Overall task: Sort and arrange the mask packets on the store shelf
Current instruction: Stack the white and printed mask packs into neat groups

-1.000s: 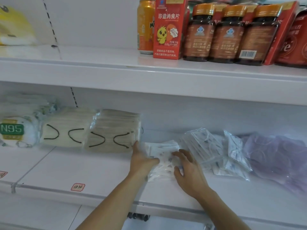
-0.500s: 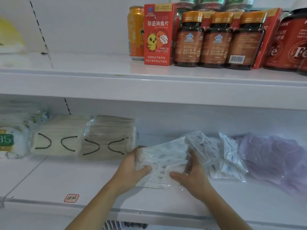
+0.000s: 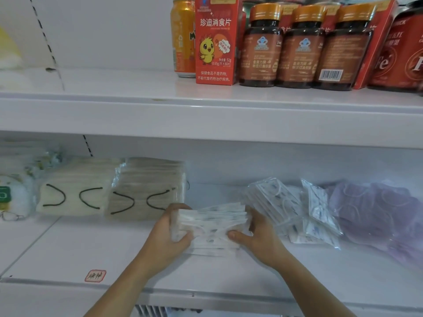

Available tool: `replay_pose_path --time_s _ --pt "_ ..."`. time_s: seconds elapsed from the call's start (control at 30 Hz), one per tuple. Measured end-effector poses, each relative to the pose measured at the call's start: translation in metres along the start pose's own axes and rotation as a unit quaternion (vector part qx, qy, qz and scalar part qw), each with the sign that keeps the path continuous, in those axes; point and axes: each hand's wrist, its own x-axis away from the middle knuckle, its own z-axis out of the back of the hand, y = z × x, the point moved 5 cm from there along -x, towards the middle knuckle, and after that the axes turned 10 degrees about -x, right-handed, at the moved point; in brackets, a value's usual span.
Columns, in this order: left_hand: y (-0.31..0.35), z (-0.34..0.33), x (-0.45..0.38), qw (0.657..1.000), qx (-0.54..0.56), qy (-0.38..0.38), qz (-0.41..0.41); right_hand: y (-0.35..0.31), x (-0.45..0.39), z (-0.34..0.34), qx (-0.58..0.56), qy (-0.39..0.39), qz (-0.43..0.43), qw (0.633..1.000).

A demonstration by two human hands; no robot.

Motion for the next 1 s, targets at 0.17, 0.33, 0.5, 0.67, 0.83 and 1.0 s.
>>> replay_pose_path --time_s 0.17,0.33,0.5,0.67,0.83,1.0 --pt "-0.008 0.004 -0.001 1.0 0.006 0.001 0.012 0.001 -0.003 0.002 0.026 -0.017 0.005 1.0" --pt "-0.018 -0.005 0.009 0.999 -0.024 0.025 0.016 0.011 0.002 -0.005 0.078 -0.05 -0.016 0.996" --pt "-0.017 -0.002 0.006 0.997 0.014 0.067 0.048 0.0 -0.006 -0.012 0.093 -0.011 -0.003 0.996" --pt "-0.025 -0.001 0.007 0.995 0.006 0.069 0.072 0.004 -0.007 -0.011 0.119 -0.031 0.005 0.992" --pt "-0.018 -0.011 0.004 0.993 0.031 0.081 0.083 0.012 -0.006 -0.02 0.11 -0.042 -0.01 0.993" --pt "-0.02 -0.011 0.0 0.986 0.054 0.122 0.101 0.011 -0.011 -0.021 0.07 -0.017 -0.028 0.997"
